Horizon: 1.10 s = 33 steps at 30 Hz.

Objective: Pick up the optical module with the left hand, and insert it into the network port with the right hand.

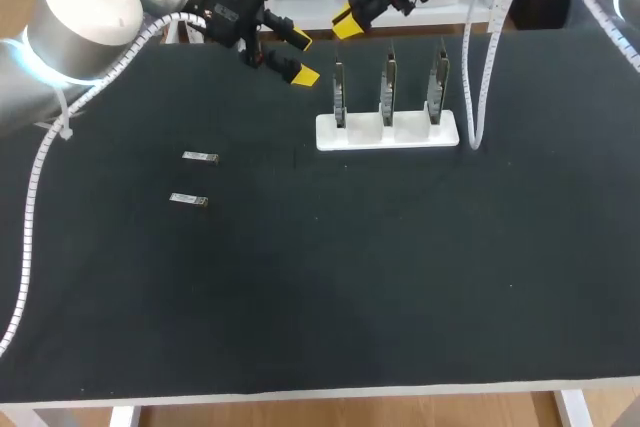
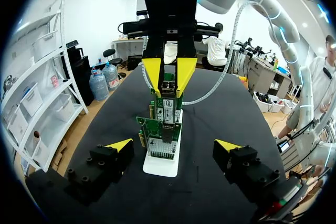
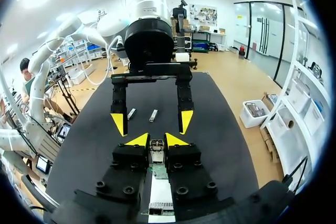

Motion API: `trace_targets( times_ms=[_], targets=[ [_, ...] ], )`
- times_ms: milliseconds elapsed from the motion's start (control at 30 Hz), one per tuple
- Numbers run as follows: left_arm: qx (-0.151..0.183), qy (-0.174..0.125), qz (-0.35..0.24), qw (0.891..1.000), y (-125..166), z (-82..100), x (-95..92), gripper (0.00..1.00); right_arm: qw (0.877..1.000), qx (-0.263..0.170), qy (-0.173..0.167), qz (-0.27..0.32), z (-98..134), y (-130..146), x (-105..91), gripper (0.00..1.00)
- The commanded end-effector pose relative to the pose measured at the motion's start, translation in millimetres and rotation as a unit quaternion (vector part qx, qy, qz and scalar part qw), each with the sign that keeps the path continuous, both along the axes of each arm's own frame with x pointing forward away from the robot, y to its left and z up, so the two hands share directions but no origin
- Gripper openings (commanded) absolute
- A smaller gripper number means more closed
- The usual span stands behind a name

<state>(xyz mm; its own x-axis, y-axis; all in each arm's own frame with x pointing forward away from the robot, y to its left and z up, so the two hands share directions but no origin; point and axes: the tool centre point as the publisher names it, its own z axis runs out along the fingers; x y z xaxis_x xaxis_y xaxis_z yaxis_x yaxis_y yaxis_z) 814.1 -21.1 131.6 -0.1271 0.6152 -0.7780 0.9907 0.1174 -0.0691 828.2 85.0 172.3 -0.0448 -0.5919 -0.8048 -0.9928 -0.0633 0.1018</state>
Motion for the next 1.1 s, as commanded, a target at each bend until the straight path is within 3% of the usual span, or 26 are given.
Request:
trace_targets(
  times_ms=[33,1100],
  targets=[
    [0.001,0.001,-0.001,1.0,-0.3,0.2,0.9,1.0,1.0,0.0,0.001,0.002,-3.1,0.3,1.6,0.0],
    [0.001,0.001,-0.001,1.0,-0.3,0.2,0.9,1.0,1.0,0.002,-0.002,0.0,1.8,0.5,-3.2,0.0]
  ],
)
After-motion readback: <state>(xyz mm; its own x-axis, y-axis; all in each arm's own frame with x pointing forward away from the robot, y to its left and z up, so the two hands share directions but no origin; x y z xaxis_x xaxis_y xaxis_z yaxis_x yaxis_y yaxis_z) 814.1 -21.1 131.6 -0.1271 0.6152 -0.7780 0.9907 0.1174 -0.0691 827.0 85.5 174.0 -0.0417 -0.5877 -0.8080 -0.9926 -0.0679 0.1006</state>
